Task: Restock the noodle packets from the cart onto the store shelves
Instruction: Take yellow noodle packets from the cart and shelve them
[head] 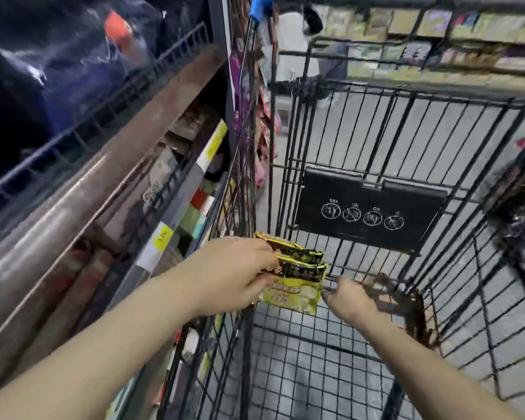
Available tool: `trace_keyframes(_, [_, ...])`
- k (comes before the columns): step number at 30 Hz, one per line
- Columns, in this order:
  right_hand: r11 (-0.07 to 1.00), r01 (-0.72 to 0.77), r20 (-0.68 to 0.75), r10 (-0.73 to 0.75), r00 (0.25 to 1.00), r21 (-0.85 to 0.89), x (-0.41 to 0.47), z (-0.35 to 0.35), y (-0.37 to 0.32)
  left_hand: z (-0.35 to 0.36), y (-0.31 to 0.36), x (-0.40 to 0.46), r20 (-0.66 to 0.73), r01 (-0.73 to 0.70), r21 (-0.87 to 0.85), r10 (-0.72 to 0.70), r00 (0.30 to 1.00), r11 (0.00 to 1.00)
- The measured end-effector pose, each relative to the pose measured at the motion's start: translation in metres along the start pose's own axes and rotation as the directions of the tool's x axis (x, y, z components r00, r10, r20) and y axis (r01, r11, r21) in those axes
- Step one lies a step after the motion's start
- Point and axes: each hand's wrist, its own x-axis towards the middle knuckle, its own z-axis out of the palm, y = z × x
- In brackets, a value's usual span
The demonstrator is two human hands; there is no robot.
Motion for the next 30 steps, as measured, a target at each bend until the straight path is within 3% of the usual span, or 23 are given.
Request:
trace_keyframes(4, [0.971, -0.022, 0.002, 0.022, 1.0, 0.237, 0.02, 0.023, -0.005, 0.009, -0.003, -0.004, -0.053, -0.018, 0.012, 0.018, 0.998, 1.0])
trace_keyframes(9, [0.826, -0.018, -0.06, 0.063, 0.996, 0.563, 0.04, 0.047, -0.009, 0.014, -0.003, -0.003, -0.073, -0.019, 0.032, 0.021, 0.997, 0.999])
trace_keyframes(15, [0.744, -0.002, -0.136, 0.125, 0.983, 0.668, 0.046, 0.064, -0.022, 0.018, -0.003, -0.003, -0.087, 0.005, 0.046, -0.001, 0.996, 0.999])
trace_keyframes(23, [0.748, 0.015, -0.113, 0.08, 0.99, 0.663, 0.047, 0.066, -0.023, 0.019, -0.001, -0.003, -0.09, 0.013, 0.064, -0.007, 0.996, 0.998])
trace_keyframes(30, [0.68, 0.177, -0.201, -0.044, 0.978, 0.712, 0.02, 0.058, -0.026, 0.017, 0.004, 0.001, -0.031, 0.069, 0.144, -0.066, 0.997, 0.987])
